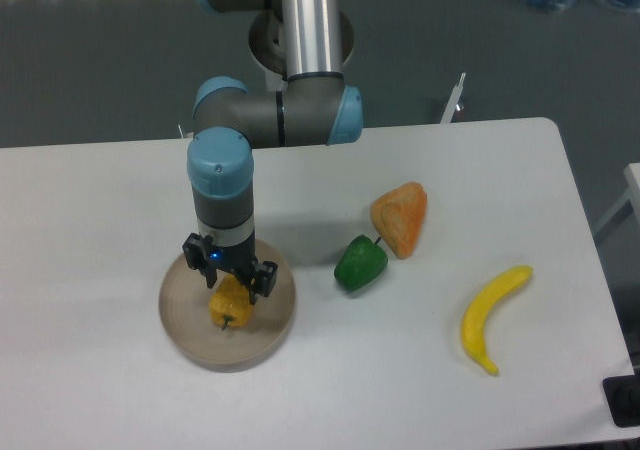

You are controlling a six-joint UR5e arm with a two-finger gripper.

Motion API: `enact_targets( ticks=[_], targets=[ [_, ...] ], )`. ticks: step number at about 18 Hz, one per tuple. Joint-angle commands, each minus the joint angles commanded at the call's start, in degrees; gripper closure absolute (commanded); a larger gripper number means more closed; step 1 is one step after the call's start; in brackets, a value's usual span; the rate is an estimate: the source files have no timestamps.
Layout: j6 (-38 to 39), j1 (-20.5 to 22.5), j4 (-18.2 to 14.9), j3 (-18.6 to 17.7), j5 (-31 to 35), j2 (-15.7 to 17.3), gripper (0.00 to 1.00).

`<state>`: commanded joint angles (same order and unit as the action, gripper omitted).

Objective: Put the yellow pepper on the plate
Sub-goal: 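Lower the yellow pepper onto the plate and open the gripper, then raise the open gripper away from the pepper on the plate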

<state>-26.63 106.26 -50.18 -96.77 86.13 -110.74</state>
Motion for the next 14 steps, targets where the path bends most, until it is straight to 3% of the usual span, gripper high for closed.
enact_targets(
  ticks=[7, 11, 14],
  targets=[
    [-1.9, 3.4, -0.1, 6.3, 3.8, 1.2, 0.00],
    [-6.4, 7.6, -0.2, 6.9, 8.1, 1.8, 0.00],
    [-12.8, 11.4, -0.4, 5.4, 9.3, 4.0, 0.00]
  ],
)
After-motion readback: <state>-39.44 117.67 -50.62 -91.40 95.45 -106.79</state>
